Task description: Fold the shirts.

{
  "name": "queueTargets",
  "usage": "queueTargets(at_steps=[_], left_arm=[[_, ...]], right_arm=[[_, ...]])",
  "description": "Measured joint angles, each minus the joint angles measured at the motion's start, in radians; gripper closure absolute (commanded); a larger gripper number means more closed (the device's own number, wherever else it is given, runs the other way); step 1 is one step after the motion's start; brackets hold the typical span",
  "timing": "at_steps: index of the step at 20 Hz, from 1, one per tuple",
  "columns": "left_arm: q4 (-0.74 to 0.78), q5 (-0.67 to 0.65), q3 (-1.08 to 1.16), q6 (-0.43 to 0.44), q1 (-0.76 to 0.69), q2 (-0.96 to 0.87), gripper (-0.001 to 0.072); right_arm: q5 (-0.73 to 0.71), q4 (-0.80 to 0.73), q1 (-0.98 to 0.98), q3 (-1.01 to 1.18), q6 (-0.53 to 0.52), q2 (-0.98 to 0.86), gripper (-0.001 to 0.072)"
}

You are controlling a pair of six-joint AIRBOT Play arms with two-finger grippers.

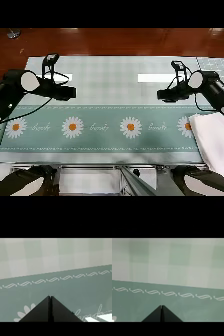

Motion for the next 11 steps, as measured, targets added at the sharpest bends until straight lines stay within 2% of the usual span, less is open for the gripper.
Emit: queueTargets(at_steps=[11], left_arm=[[0.004,0.002,-0.006,-0.003,0.002,-0.018,0.0676]], right_arm=[[-0.008,-0.005,-0.001,-0.011,0.007,-0.001,0.0691]])
